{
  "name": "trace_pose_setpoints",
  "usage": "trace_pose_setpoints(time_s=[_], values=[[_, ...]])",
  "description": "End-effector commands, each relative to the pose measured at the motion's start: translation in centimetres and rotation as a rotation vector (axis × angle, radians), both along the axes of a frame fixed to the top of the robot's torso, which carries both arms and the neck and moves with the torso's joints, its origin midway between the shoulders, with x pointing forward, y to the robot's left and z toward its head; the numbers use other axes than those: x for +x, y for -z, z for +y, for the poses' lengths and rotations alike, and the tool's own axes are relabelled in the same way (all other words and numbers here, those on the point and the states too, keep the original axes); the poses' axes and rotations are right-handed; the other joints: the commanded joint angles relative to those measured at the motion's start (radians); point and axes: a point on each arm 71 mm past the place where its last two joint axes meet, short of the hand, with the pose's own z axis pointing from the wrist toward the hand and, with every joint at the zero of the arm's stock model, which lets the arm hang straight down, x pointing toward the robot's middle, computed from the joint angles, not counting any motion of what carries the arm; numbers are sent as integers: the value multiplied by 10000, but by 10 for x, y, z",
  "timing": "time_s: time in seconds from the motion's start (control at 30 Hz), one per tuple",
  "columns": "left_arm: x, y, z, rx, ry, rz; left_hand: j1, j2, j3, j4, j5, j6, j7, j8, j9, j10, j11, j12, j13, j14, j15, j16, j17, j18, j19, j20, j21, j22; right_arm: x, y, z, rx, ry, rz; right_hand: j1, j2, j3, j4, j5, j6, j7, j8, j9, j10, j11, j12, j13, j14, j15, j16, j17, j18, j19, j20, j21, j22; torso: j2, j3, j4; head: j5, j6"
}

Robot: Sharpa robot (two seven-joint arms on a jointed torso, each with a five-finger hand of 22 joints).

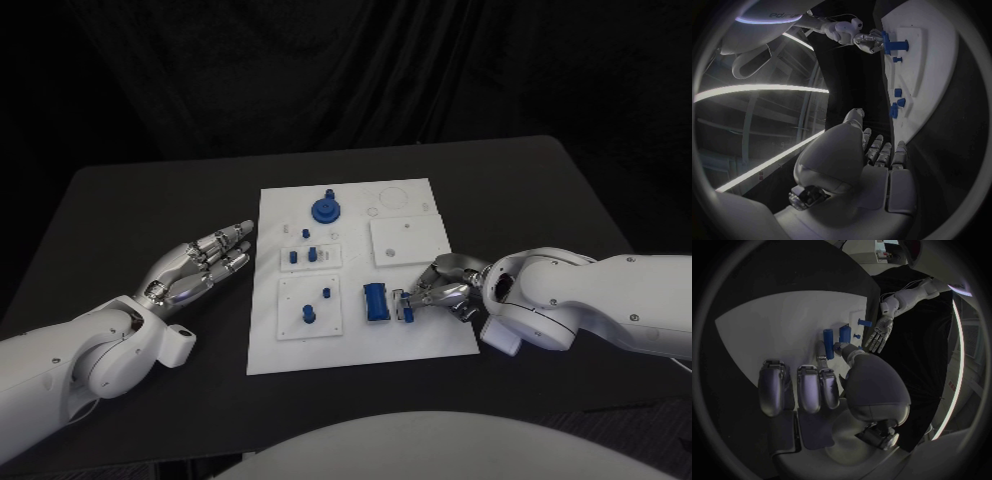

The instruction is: Assemble the parts on the task board

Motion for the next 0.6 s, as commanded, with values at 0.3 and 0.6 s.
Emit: trace_pose_setpoints(time_s=[0.3, 0.6], values=[[0, -5, -3, -603, 244, -516, 107, 7, 20, -78, 59, 14, 61, 53, 11, 8, 82, 59, 7, 3, 100, -33, -10, -24, 24, 89, -23, 19, 4, -1, 5, -183, -426, -379, -252, 28, 115, -13, -317, -53, 3, 74, -1, 1079, 70, 27, 2631, 715, 47, 56, 745, 63, 433, 73, 19, 2135, -4, 22, -17, 13, -1], [0, -5, -3, -588, 280, -454, 110, 20, 32, -92, 55, -5, 78, 45, 8, 6, 106, 58, 6, 13, 136, -29, -6, -31, 29, 116, -20, 24, 5, -1, 6, -499, -666, -599, -897, 70, -117, 296, -1271, -85, 23, 142, -15, 1079, 91, 27, 2631, 703, 56, 45, 707, 66, 419, 99, 6, 2127, 4, 26, -28, 70, -1]])
